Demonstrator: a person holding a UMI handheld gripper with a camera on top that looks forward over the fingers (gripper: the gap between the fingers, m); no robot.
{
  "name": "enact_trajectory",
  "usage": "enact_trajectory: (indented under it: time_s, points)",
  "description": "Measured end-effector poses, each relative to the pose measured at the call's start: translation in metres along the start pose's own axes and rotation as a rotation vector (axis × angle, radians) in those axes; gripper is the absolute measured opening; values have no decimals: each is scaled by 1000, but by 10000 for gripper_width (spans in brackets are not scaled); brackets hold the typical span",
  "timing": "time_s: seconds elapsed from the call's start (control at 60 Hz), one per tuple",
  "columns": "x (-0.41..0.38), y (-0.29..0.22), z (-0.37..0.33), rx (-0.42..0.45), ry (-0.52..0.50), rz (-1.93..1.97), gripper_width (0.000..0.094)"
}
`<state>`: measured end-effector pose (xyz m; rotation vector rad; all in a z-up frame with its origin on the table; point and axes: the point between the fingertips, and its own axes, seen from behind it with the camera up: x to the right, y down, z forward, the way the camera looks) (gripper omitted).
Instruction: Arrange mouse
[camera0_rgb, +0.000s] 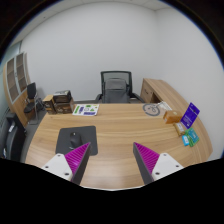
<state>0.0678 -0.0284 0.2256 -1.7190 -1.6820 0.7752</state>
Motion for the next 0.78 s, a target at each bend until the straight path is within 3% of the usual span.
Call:
enact_trajectory:
  time_s: [0.45, 0.783]
  points:
    - [107, 64, -87, 18, 95, 33, 859]
    - [111, 75, -109, 25, 62, 26, 854]
